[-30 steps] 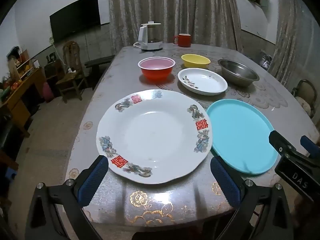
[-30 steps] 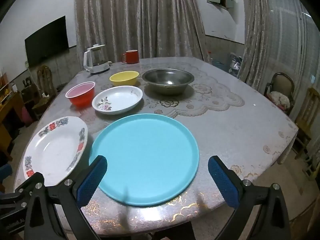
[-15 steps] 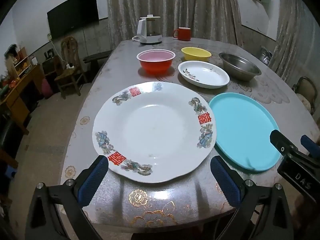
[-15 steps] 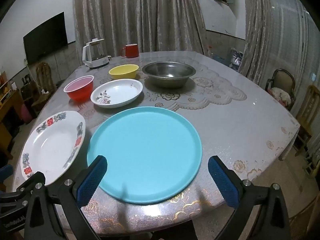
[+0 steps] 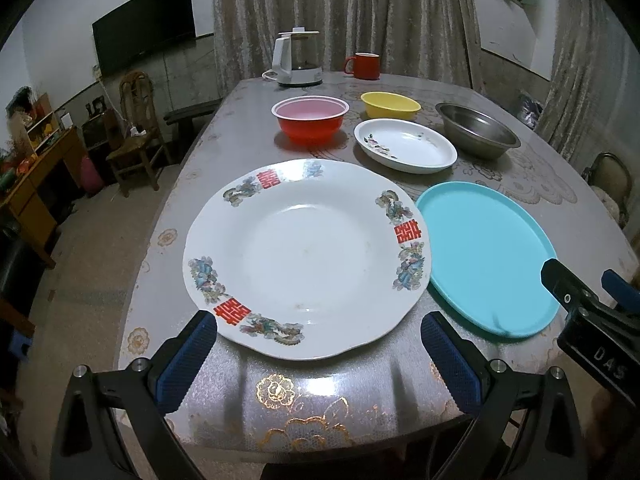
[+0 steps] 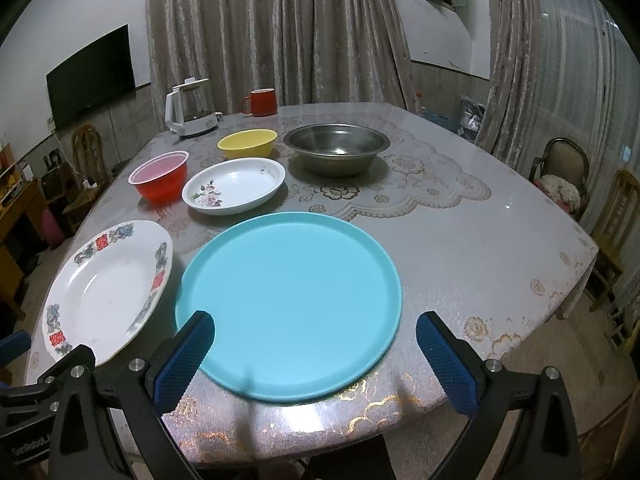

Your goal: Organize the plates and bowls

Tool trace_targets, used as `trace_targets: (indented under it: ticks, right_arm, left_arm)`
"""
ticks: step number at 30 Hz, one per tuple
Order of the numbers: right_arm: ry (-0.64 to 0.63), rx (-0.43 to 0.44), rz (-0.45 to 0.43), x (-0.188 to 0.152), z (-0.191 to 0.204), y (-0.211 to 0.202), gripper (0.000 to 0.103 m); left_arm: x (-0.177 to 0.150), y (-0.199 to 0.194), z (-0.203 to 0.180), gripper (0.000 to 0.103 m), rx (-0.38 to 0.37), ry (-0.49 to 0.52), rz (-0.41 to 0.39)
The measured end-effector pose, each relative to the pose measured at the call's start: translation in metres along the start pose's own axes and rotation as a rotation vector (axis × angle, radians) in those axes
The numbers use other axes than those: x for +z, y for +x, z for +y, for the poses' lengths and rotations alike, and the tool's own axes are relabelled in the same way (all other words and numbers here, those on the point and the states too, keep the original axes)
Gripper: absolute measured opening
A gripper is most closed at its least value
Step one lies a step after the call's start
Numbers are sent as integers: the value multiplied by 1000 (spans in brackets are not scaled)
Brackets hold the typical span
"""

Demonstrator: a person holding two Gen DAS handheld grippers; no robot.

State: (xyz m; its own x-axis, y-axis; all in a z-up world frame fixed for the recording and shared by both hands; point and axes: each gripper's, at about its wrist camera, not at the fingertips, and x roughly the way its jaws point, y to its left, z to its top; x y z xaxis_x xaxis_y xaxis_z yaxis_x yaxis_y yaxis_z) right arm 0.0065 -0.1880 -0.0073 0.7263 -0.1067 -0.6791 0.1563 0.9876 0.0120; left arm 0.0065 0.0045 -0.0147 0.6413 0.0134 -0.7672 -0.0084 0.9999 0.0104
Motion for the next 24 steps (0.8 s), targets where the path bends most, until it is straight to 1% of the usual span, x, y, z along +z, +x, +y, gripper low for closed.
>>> trace_targets:
  ticks: [10,24]
  right_arm:
    - [-15,2,-6,-1,2,-4,103]
    - [-24,0,14,-2,4,-1,103]
  left_arm:
    - [-1,1,2,103,-3,-4,8]
    - [0,0,3,103,-1,-3,9]
